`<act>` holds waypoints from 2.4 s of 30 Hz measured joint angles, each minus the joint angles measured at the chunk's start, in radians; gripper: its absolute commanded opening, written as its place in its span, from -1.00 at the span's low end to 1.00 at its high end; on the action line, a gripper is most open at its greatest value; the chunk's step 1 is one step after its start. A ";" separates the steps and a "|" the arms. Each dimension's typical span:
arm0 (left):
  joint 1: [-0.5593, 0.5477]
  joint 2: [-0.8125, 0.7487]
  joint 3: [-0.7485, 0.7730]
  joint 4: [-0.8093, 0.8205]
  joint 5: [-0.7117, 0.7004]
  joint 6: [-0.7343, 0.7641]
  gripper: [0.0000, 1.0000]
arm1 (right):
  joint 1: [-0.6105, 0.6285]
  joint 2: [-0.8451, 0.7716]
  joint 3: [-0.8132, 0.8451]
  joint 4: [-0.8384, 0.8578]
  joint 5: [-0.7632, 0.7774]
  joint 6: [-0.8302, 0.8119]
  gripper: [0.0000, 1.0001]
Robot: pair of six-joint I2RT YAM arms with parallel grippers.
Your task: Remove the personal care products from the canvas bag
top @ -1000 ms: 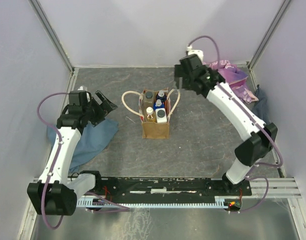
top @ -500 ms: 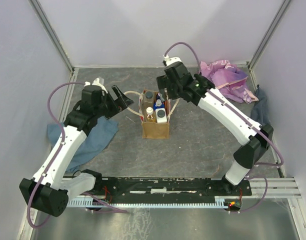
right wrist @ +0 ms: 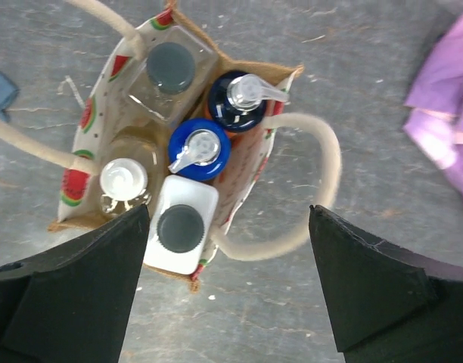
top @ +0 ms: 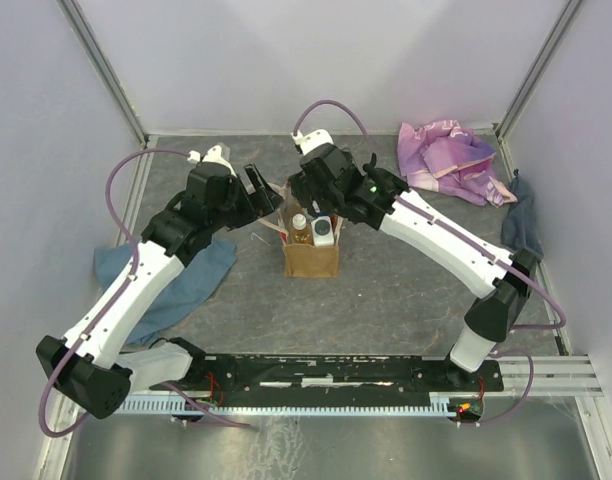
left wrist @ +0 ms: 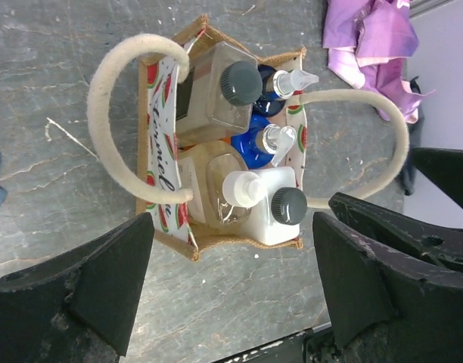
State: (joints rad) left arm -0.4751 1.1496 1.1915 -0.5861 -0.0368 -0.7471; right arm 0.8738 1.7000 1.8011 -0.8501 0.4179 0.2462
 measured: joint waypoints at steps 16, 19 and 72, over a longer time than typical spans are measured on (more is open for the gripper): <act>-0.058 -0.003 0.061 -0.016 -0.141 -0.001 0.81 | 0.106 0.014 0.056 0.027 0.133 -0.087 0.67; -0.074 0.010 0.061 0.013 -0.118 -0.001 0.80 | 0.061 0.027 0.056 0.031 0.046 -0.052 0.52; -0.123 -0.030 -0.146 0.103 -0.093 -0.056 0.89 | -0.079 0.081 0.084 -0.168 -0.212 0.150 -0.46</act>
State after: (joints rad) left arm -0.5980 1.1198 1.0458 -0.4831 -0.1303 -0.8032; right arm 0.7944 1.7813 1.8847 -1.0183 0.2062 0.3965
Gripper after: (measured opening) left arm 0.944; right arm 0.561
